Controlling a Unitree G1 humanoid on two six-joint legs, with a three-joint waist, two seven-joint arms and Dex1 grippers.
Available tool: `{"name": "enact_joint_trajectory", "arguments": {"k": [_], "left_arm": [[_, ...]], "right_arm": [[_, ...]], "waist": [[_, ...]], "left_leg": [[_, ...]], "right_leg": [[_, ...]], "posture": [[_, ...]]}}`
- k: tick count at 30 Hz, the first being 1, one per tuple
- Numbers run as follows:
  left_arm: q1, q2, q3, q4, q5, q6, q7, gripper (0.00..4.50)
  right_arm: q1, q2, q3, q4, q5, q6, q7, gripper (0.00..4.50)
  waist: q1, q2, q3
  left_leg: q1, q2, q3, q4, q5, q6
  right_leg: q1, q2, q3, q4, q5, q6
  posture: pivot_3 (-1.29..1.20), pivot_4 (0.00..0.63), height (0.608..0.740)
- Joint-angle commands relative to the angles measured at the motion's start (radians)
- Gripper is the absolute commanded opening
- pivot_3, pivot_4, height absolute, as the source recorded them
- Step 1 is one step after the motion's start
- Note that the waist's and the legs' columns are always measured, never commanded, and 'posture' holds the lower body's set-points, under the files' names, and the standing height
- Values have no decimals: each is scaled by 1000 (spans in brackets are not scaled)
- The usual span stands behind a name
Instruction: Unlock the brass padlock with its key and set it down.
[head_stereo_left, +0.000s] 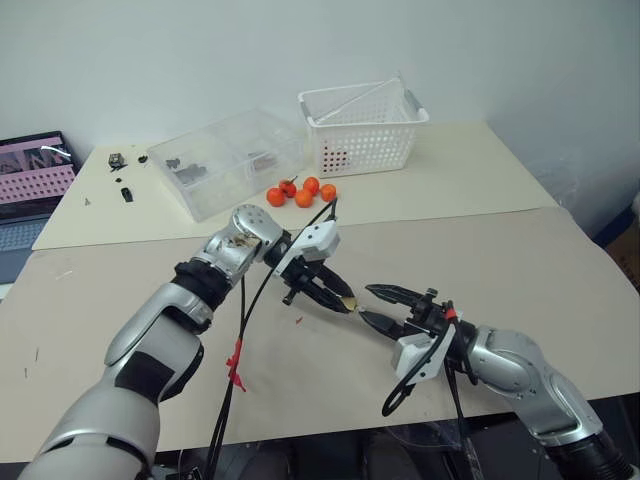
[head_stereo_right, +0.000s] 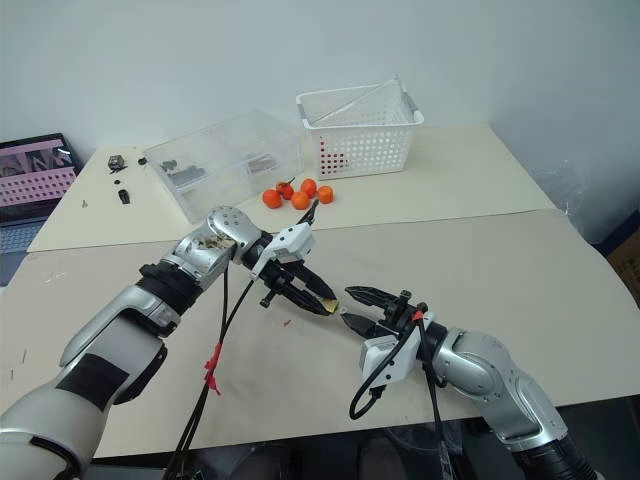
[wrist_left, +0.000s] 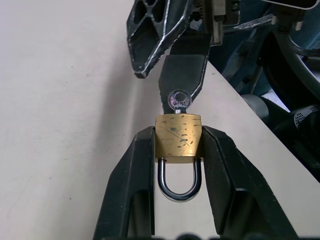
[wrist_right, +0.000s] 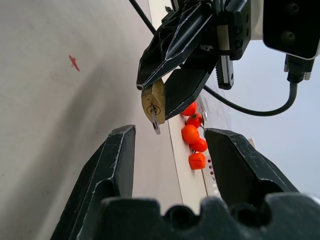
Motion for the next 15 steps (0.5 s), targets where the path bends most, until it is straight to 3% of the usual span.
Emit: {"name": "enact_joint_trajectory", "arguments": {"k": [1, 4, 15], "left_arm": [[-31, 2, 29, 1, 4, -21, -4, 828], [-31, 2, 29, 5, 8, -24, -4, 828], [-28, -9, 35, 17, 13, -29, -4, 828]], "right_arm": [[-8, 9, -24, -38, 25, 1, -5, 2185], [-5, 13, -25, -43, 24, 3, -5, 1275], [-2, 26, -23, -56, 23, 12, -3, 1275]], "waist": [[0, 0, 0], [1, 0, 0], [1, 0, 0]], "left_leg": [[0, 0, 0, 0, 0, 0], [0, 0, 0, 0, 0, 0], [0, 0, 0, 0, 0, 0]], "right_leg": [[0, 0, 0, 0, 0, 0], [0, 0, 0, 0, 0, 0], [0, 0, 0, 0, 0, 0]], "posture": [[0, 150, 740], [0, 150, 740], [0, 150, 740]]}}
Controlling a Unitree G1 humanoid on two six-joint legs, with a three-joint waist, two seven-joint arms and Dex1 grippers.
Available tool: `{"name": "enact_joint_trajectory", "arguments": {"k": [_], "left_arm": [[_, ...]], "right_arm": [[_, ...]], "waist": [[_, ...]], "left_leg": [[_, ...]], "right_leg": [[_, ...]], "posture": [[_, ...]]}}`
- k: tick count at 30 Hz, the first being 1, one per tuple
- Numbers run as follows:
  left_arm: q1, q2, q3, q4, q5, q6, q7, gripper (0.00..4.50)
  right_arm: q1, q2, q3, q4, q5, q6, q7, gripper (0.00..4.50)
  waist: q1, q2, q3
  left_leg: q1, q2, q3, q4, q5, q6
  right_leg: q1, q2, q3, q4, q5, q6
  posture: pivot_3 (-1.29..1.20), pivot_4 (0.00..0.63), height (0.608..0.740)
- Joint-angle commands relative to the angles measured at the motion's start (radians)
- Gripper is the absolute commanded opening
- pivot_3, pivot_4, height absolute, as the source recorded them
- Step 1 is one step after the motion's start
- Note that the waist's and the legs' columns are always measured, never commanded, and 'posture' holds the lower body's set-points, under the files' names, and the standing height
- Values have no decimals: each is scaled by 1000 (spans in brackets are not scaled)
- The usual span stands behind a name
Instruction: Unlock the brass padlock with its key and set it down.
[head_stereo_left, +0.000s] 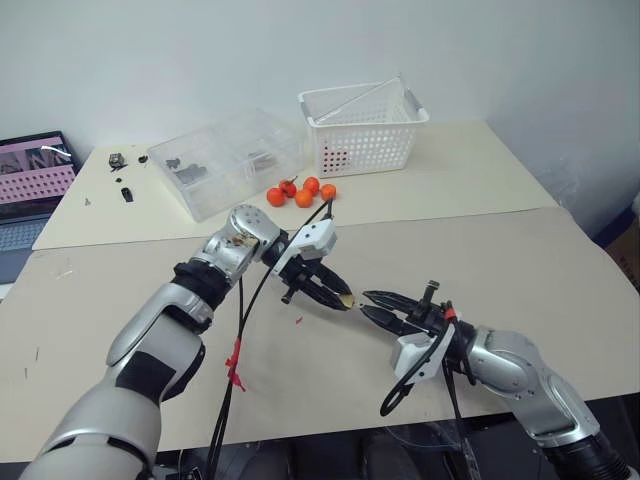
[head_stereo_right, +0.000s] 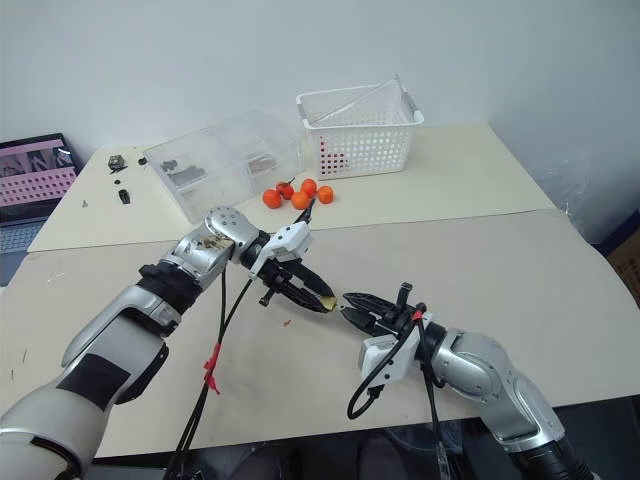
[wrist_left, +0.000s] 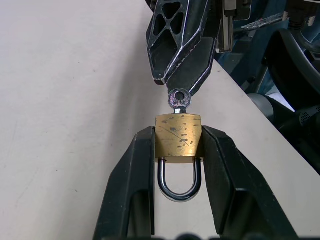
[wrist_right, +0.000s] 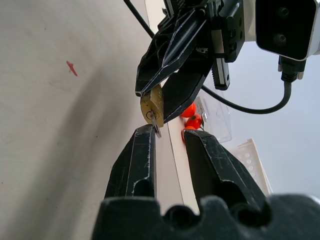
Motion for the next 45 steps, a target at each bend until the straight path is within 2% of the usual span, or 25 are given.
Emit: {"name": "enact_joint_trajectory", "arguments": {"k": [1, 11, 15, 16, 26, 30, 38, 41, 45], "left_arm": [[-27, -3, 24, -8, 1, -11, -4, 828], [-22, 8, 12, -27, -6, 4, -4, 828], [-23, 10, 12, -25, -6, 3, -4, 828], [-23, 10, 11, -24, -6, 3, -4, 828], [-33, -5, 25, -16, 5, -24, -4, 828], [-34, -31, 72, -7, 64, -102, 1, 828], [-22, -48, 100, 15, 219, -281, 3, 828], [-18, -67, 130, 32, 239, -272, 2, 828], [-10, -80, 157, 46, 251, -250, -4, 828]], "right_arm": [[-3, 9, -23, -56, 23, 7, -3, 1275], [-2, 22, -14, -60, 26, 8, 7, 1275], [-4, 28, -11, -59, 26, 12, 8, 158], [-4, 28, -11, -59, 26, 13, 9, 46], [-4, 27, -20, -56, 61, 35, 39, 46], [-30, 40, -25, -41, 203, 165, 125, 46], [-129, 91, -68, -66, 335, 450, 173, 46], [-150, 90, -65, -82, 334, 492, 180, 46], [-162, 63, -42, -89, 273, 430, 179, 46]], "waist": [[0, 0, 0], [0, 0, 0], [0, 0, 0], [0, 0, 0], [0, 0, 0], [0, 0, 0], [2, 0, 0], [5, 1, 0], [6, 1, 0]], "left_leg": [[0, 0, 0, 0, 0, 0], [0, 0, 0, 0, 0, 0], [0, 0, 0, 0, 0, 0], [0, 0, 0, 0, 0, 0], [0, 0, 0, 0, 0, 0], [0, 0, 0, 0, 0, 0], [0, 1, 0, 0, 0, 0], [0, 0, 0, 0, 0, 0], [0, 0, 0, 0, 0, 1]], "right_leg": [[0, 0, 0, 0, 0, 0], [0, 0, 0, 0, 0, 0], [0, 0, 0, 0, 0, 0], [0, 0, 0, 0, 0, 0], [0, 0, 0, 0, 0, 0], [0, 0, 0, 0, 0, 0], [0, 1, 0, 0, 1, -2], [0, 0, 0, 0, 1, -2], [0, 0, 0, -1, 1, -1]], "posture": [[0, 150, 740], [0, 150, 740], [0, 150, 740], [0, 150, 740], [0, 150, 740], [0, 150, 740], [0, 150, 740], [0, 150, 740], [0, 150, 740]]}}
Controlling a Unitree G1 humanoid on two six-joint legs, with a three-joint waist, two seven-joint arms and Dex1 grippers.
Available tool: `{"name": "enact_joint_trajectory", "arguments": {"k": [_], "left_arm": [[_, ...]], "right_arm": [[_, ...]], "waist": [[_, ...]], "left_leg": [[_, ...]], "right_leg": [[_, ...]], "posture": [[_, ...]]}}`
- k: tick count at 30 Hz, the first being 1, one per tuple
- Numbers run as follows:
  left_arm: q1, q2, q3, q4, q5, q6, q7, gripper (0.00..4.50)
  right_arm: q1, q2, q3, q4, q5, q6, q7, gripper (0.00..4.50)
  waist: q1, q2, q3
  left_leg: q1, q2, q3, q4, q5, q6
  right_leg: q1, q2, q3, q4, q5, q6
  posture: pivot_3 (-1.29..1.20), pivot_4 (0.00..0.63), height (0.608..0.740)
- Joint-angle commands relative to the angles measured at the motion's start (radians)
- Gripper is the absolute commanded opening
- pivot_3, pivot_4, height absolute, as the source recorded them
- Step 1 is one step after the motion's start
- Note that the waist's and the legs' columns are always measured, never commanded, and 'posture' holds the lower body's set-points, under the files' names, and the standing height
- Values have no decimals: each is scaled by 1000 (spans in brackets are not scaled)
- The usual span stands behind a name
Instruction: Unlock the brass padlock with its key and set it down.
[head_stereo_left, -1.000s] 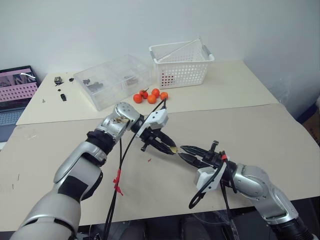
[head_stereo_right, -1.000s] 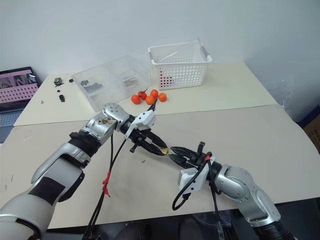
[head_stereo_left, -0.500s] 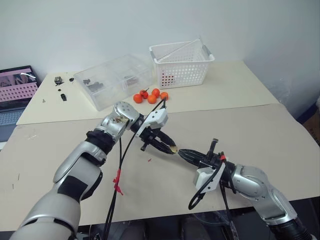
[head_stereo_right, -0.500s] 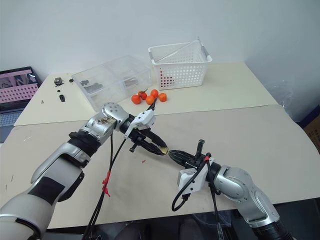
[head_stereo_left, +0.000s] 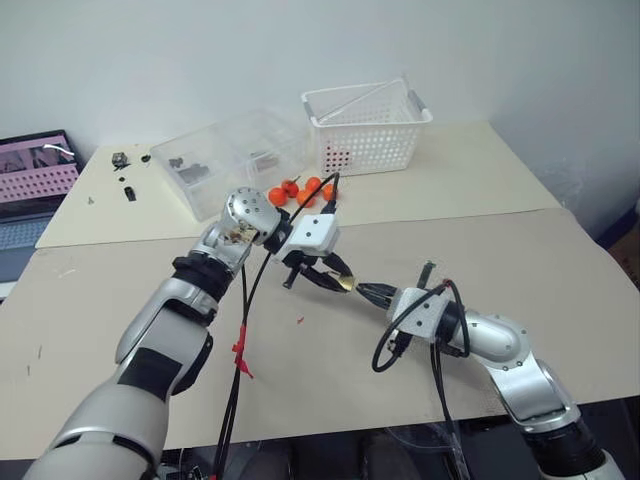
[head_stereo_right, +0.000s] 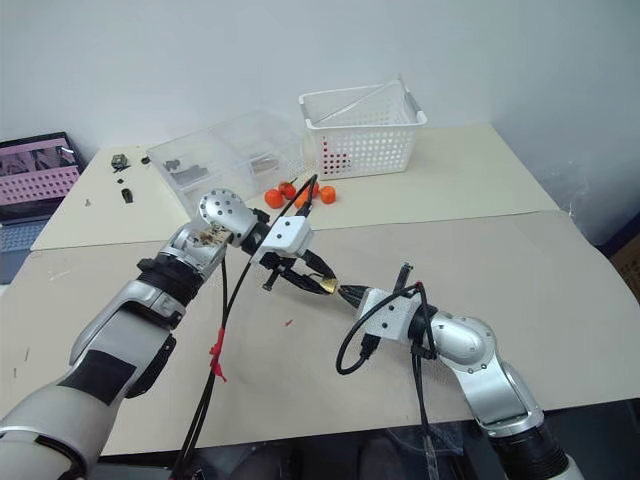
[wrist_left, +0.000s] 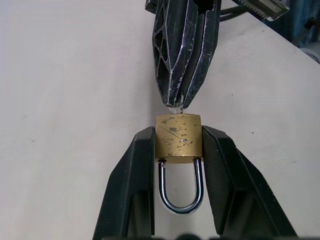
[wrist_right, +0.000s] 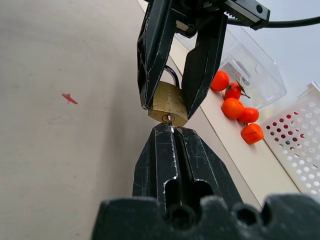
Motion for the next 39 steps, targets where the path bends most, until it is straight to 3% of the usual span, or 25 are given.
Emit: {"name": "enact_joint_trajectory", "arguments": {"k": [1, 3, 4, 5, 7, 13, 18, 26, 33, 39], "left_arm": [[18, -23, -1, -8, 8, 14, -43, 828], [19, -20, 3, -13, 7, 23, -43, 828], [16, -21, 7, -7, 8, 27, -43, 828], [13, -22, 11, -1, 8, 30, -43, 828], [7, -29, 19, 6, -1, 55, -43, 828], [5, 1, -28, -16, -82, 140, -43, 828], [-23, 53, -88, 14, -174, 197, -43, 828], [-72, 107, -182, -41, -394, 415, -43, 828], [-54, 164, -256, -197, -476, 476, -43, 828], [-58, 153, -268, -228, -493, 490, -43, 828]], "right_arm": [[-40, -28, -39, -45, -33, -59, -28, 46], [-24, -22, -34, -63, 8, -58, -8, 643], [-18, -25, -29, -68, 16, -72, 1, 651], [-14, -32, -24, -71, 9, -93, 3, 1213], [-5, -60, -18, -63, -36, -167, 0, 1581], [31, -145, -52, -14, -187, -452, -97, 1581], [101, -194, -82, 8, -224, -581, -144, 1581], [75, -190, -86, 30, -243, -609, -164, 1581], [59, -175, -81, 3, -241, -587, -156, 1581], [40, -164, -72, -9, -241, -572, -147, 1581]], "waist": [[0, 0, 0], [0, 0, 0], [0, 0, 0], [-1, 0, 0], [-3, 0, 0], [-4, 0, 0], [-7, 0, 0], [-8, 0, 0], [-8, 0, 0], [-7, 0, 0]], "left_leg": [[0, 0, 0, 0, 0, 0], [0, 0, 0, 0, 0, 0], [0, 0, 0, 0, 0, 0], [0, 0, 0, 0, 0, 0], [0, 1, 0, 0, 0, 0], [0, 0, 0, 0, 0, 0], [1, 0, 0, 0, 0, 0], [1, 0, 0, 0, -1, 1], [0, 1, 1, 0, -1, 1], [1, 0, 1, 1, -1, 1]], "right_leg": [[0, 0, 0, 0, 0, 0], [0, 0, 0, 0, 0, 0], [0, 0, 0, 0, 0, 0], [0, 0, 0, 0, 0, 0], [0, 0, 0, 0, 0, 0], [0, 1, 0, 1, 0, 0], [0, 1, 0, 1, 0, 0], [0, 1, 1, 1, 0, 0], [0, 1, 2, 1, 0, 0], [0, 1, 2, 1, 0, 0]], "posture": [[0, 150, 740], [0, 150, 740], [0, 150, 740], [0, 150, 740], [0, 150, 740], [0, 150, 740], [0, 150, 740], [0, 150, 740], [0, 150, 740], [0, 150, 740]]}}
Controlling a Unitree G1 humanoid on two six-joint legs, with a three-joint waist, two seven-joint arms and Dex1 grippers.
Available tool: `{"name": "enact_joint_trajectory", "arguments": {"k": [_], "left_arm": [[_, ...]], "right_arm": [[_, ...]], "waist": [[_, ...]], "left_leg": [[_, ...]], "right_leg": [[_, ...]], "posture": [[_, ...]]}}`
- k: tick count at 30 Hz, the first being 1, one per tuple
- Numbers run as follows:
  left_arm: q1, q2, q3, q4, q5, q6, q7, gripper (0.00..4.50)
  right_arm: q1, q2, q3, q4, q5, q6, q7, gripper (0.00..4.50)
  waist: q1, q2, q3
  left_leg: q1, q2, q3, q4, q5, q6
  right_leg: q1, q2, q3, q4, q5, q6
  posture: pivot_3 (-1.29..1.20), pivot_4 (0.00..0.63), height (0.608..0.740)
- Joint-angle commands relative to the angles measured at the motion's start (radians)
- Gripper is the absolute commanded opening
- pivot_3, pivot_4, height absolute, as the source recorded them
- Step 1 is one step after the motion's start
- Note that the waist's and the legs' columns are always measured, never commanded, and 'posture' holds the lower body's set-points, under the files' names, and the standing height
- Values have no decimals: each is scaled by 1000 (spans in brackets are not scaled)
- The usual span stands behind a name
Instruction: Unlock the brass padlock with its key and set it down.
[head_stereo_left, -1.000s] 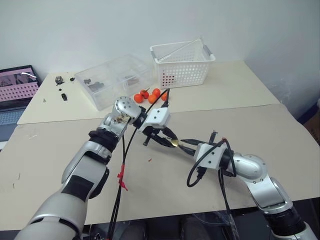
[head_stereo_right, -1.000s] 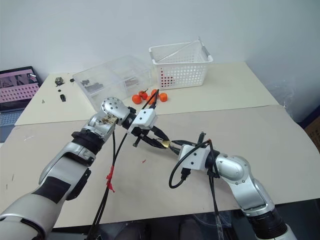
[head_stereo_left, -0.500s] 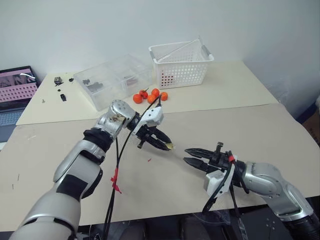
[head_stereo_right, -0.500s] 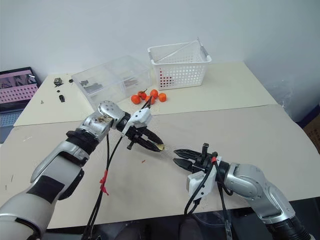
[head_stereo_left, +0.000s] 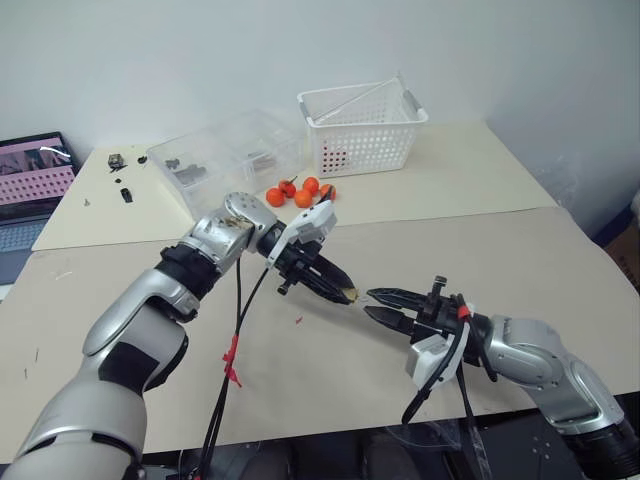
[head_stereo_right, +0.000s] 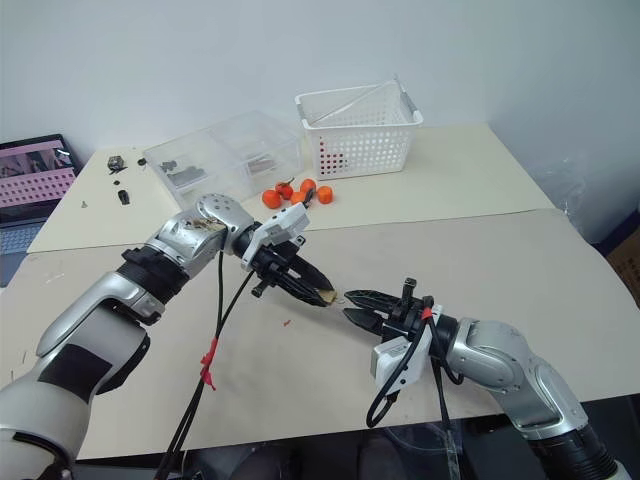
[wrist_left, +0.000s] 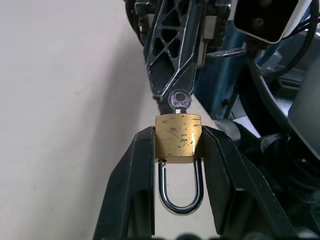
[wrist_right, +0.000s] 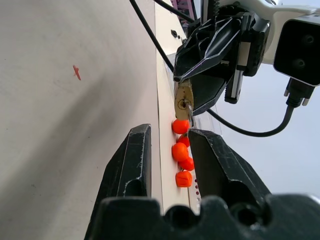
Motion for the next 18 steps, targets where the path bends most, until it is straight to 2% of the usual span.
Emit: {"name": "enact_joint_trajectory", "arguments": {"k": [1, 18], "left_arm": [[-18, -3, -4, -38, -28, 6, -4, 828], [-49, -37, -20, 7, -22, -19, -4, 828]], "right_arm": [[-31, 12, -16, -47, 7, 13, -5, 1581], [2, 31, -7, -98, 4, 22, 1, 1581]], "waist": [[0, 0, 0], [1, 0, 0]], "left_leg": [[0, 0, 0, 0, 0, 0], [0, 0, 1, 0, 0, 0]], "right_leg": [[0, 0, 0, 0, 0, 0], [0, 0, 1, 0, 0, 0]], "posture": [[0, 150, 740], [0, 150, 740]]}}
